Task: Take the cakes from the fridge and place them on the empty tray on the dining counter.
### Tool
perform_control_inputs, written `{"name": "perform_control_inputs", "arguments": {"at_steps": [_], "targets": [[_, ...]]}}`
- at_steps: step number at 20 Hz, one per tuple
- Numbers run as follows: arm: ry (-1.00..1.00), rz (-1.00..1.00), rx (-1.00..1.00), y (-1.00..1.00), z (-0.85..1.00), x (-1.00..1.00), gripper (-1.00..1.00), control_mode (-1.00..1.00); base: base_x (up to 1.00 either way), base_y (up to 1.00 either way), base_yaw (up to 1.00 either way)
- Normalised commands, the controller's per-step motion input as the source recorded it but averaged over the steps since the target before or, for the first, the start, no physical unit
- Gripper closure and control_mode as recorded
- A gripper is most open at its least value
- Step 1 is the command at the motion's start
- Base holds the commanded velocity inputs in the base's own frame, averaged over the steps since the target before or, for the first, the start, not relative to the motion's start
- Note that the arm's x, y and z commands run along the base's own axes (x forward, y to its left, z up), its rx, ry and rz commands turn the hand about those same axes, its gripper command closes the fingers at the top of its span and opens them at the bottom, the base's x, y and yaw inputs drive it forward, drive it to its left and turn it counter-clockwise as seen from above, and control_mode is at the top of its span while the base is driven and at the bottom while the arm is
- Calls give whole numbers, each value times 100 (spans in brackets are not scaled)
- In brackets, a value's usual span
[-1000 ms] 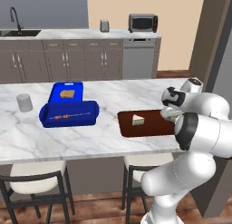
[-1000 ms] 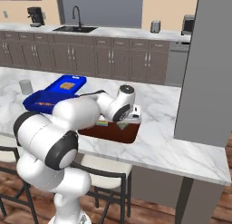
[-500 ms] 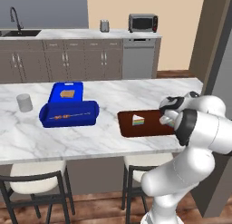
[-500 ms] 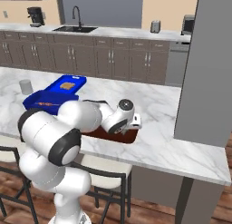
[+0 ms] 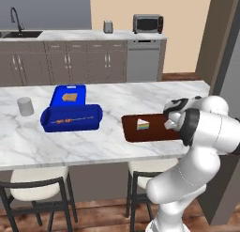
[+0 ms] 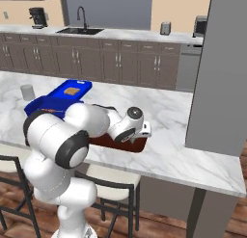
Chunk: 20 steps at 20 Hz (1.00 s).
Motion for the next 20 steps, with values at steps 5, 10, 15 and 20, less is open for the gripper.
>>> {"name": "perform_control_inputs", "arguments": {"at_steps": [5,10,15,20], "targets": [[0,0,0,0,-7,5,100,-100,0,0,0],[0,0,0,0,-16,10,100,-100,0,0,0],[0,0,0,0,-20,18,100,-100,0,0,0],[0,0,0,0,-22,17,100,-100,0,0,0]]}}
